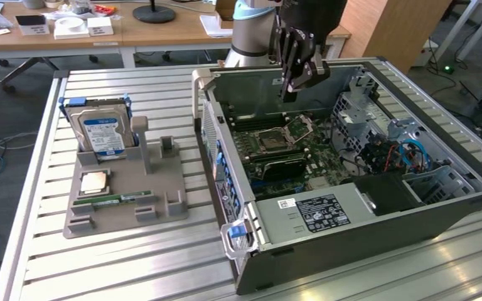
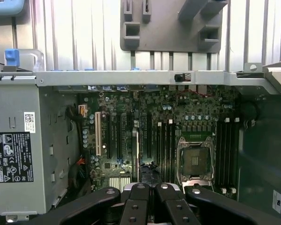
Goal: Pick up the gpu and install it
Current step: 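Press down on the gpu until it lock into place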
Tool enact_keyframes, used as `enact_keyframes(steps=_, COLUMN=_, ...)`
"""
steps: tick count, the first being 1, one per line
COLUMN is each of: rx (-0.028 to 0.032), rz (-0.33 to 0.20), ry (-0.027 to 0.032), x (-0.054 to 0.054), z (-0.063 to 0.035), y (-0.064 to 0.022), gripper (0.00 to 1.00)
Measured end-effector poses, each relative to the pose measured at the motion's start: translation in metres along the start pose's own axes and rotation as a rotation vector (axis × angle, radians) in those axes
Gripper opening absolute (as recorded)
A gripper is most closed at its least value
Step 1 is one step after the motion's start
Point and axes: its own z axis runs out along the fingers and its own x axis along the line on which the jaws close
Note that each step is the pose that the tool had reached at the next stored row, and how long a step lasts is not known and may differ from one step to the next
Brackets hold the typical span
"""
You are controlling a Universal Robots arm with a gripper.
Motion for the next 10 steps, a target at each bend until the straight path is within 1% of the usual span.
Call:
enact_keyframes(steps=4, rx=0.0001, rz=0.000, ry=-0.0003, x=0.000, z=0.0002, y=-0.0011, gripper=0.11)
enact_keyframes(steps=8, rx=-0.0010, rz=0.000, ry=-0.0001, x=0.000, z=0.0005, y=-0.0099, gripper=0.11)
enact_keyframes(steps=9, rx=-0.0037, rz=0.000, ry=-0.0001, x=-0.001, z=0.0018, y=-0.0286, gripper=0.11)
enact_keyframes(steps=10, rx=-0.0035, rz=0.001, ry=-0.0004, x=-0.001, z=0.0037, y=-0.0285, gripper=0.11)
